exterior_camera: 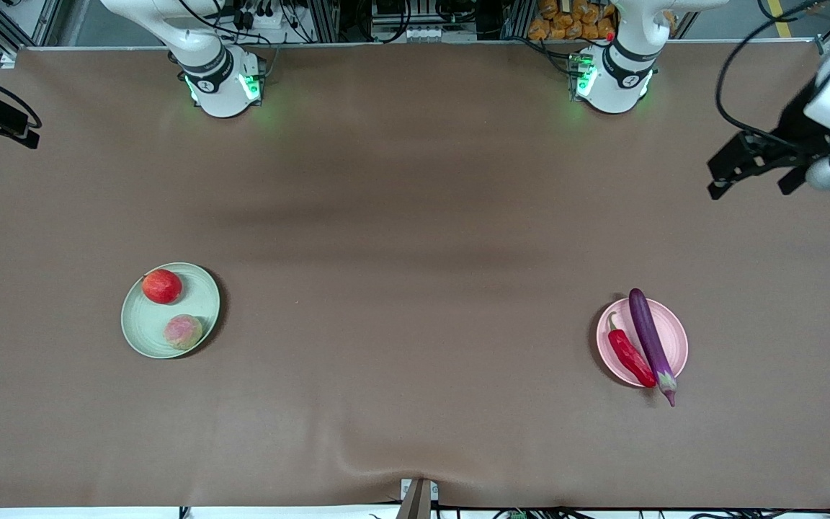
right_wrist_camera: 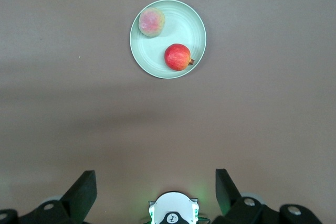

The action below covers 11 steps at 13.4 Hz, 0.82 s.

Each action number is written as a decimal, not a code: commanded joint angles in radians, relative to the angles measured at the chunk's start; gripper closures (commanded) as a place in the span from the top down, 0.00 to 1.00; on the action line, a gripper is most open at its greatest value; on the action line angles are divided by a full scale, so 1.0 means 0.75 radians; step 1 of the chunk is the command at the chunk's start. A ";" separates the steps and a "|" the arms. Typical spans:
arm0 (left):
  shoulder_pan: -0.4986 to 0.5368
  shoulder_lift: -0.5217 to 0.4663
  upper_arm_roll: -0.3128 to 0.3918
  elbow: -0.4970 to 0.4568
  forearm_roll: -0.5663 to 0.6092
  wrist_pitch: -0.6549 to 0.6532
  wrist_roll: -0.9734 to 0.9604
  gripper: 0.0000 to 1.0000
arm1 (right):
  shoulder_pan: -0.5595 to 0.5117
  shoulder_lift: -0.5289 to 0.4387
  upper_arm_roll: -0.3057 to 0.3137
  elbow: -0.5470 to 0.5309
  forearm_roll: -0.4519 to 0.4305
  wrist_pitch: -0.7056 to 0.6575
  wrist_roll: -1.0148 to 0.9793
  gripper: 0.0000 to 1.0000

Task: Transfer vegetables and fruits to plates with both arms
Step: 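Release the chili with the left gripper and withdraw it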

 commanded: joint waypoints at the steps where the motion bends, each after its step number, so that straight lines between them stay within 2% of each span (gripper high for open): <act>1: -0.022 -0.057 0.024 -0.095 -0.019 -0.024 0.031 1.00 | 0.015 -0.007 0.014 0.007 -0.025 -0.011 -0.005 1.00; 4: 0.013 -0.100 0.030 -0.140 -0.021 -0.028 0.031 1.00 | 0.025 -0.003 0.016 0.007 -0.025 -0.005 0.000 1.00; 7: 0.041 -0.216 0.022 -0.307 -0.019 -0.014 0.029 1.00 | 0.025 -0.005 0.016 0.007 -0.031 -0.005 0.004 1.00; 11: 0.080 -0.265 -0.002 -0.320 -0.005 -0.018 0.029 1.00 | 0.036 -0.005 0.016 0.005 -0.029 -0.005 0.006 1.00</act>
